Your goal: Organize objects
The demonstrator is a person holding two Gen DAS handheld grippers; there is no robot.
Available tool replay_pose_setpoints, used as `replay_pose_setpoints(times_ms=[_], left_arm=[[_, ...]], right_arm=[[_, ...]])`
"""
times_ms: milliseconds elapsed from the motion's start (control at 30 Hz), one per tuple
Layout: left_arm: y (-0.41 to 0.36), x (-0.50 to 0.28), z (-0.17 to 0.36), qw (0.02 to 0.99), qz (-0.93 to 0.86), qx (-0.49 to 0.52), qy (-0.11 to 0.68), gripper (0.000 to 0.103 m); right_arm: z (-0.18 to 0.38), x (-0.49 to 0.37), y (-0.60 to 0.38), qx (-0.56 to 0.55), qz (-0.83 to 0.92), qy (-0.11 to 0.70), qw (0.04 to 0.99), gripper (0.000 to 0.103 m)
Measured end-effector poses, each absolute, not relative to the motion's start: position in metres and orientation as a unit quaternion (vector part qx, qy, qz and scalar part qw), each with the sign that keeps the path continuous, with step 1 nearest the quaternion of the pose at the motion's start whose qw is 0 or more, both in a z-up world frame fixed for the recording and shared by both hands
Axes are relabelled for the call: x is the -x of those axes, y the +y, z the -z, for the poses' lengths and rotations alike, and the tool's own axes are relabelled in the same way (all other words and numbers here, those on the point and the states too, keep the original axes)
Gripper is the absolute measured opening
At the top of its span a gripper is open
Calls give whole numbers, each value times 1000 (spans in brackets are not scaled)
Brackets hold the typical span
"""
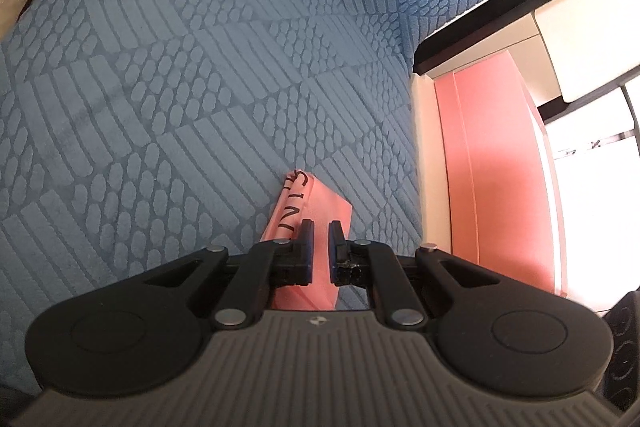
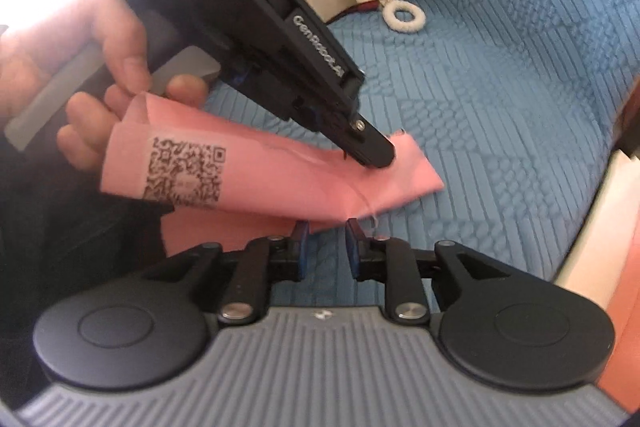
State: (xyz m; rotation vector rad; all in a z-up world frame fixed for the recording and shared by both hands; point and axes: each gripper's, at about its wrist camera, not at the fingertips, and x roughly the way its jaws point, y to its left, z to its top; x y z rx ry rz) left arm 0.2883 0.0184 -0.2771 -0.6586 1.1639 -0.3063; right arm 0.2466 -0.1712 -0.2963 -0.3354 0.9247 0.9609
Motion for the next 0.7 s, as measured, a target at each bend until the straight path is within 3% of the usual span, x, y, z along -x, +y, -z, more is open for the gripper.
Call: replay_pose_setpoints(times_ms=[367,700], left_arm=[[19,-285,273,780,141,287,537,11],[17,-286,267,792,141,253,538,11]], right_arm=[[285,-271,-183,46,-401,422,812,24],[311,-286,-152,81,-389,439,806,22]])
